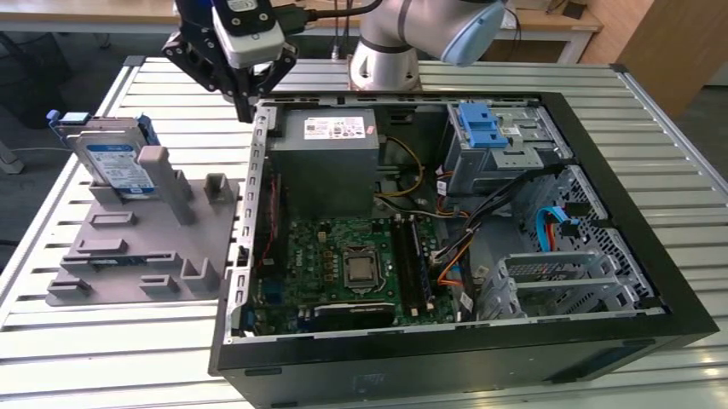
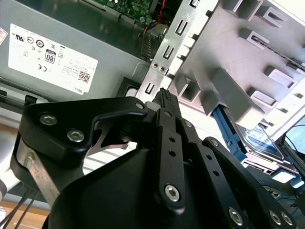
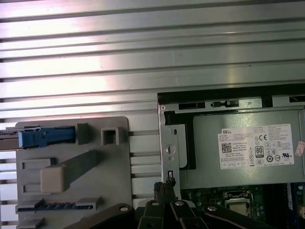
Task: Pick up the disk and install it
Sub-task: 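Reach for the disk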
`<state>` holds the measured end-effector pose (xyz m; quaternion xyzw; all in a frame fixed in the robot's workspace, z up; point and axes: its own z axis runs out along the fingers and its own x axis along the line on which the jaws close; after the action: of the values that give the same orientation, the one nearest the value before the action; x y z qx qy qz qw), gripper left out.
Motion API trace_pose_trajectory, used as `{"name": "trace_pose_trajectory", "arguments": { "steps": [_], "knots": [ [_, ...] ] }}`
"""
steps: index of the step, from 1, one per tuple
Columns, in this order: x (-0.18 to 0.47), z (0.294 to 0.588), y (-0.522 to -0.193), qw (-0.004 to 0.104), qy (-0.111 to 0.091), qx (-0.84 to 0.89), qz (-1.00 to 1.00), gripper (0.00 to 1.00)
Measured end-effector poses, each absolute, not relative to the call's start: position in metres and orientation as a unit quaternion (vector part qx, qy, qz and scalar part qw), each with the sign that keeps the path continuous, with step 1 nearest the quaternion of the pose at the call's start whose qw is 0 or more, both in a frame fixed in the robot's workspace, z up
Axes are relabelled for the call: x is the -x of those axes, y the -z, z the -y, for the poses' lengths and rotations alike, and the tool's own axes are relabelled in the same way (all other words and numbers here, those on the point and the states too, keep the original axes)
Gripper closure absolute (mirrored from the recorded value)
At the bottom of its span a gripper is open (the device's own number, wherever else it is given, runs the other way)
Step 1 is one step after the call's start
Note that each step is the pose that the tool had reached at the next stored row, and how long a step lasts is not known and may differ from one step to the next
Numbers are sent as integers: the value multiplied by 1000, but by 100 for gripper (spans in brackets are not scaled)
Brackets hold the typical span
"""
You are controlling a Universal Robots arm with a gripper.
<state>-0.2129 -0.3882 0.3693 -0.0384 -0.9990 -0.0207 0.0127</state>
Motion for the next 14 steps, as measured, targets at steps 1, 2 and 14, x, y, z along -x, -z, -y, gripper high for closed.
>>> {"name": "trace_pose_trajectory", "arguments": {
  "steps": [1, 2, 14],
  "knots": [
    [213, 388, -369, 13, 21, 38, 999, 89],
    [214, 387, -369, 13, 21, 38, 999, 89],
    [219, 381, -369, 13, 21, 38, 999, 89]
  ]
}}
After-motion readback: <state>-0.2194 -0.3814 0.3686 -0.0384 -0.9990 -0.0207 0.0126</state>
